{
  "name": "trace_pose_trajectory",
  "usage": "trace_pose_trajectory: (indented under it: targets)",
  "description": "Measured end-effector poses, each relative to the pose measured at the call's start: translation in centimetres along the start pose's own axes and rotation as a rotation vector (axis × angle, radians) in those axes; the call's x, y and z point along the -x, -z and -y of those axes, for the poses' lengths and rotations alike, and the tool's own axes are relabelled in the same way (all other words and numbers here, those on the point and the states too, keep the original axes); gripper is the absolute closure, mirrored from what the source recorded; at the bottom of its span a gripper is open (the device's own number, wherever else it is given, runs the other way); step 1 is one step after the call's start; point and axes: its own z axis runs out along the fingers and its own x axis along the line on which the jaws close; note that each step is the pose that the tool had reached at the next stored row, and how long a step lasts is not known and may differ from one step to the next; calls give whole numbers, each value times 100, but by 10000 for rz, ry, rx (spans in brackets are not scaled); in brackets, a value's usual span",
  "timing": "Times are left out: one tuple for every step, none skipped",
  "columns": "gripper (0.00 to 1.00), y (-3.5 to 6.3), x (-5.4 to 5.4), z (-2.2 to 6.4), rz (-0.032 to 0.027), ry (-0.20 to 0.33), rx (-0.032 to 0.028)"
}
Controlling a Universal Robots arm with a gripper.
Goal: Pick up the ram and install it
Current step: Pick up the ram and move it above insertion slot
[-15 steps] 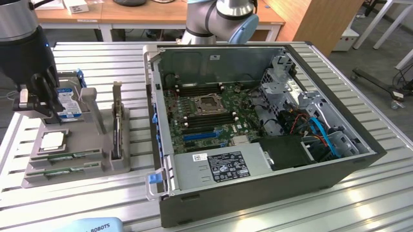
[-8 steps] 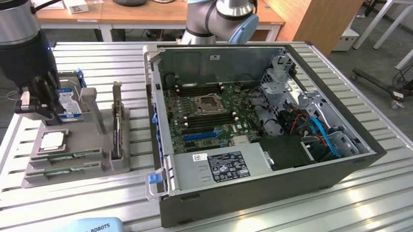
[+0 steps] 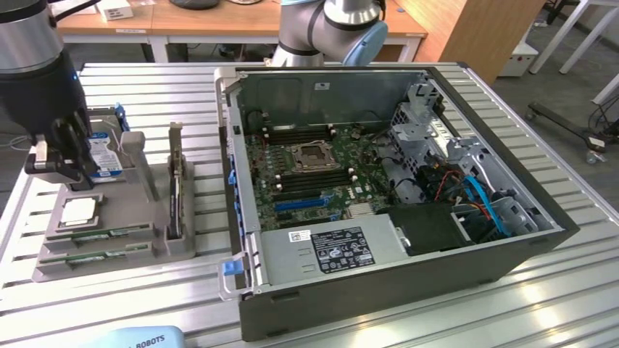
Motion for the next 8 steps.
trace_pose_trajectory:
  targets:
    - [65, -7, 0, 0, 0, 2, 0]
    - [65, -14, 0, 0, 0, 5, 1]
    - [65, -21, 0, 1, -1, 6, 0]
    - [65, -30, 0, 1, 0, 9, -1]
    - [65, -37, 0, 1, -1, 11, 0]
    - [65, -45, 0, 1, 0, 14, 0]
    - [65, -53, 0, 2, 0, 16, 0]
    - [65, -61, 0, 2, -1, 19, 0]
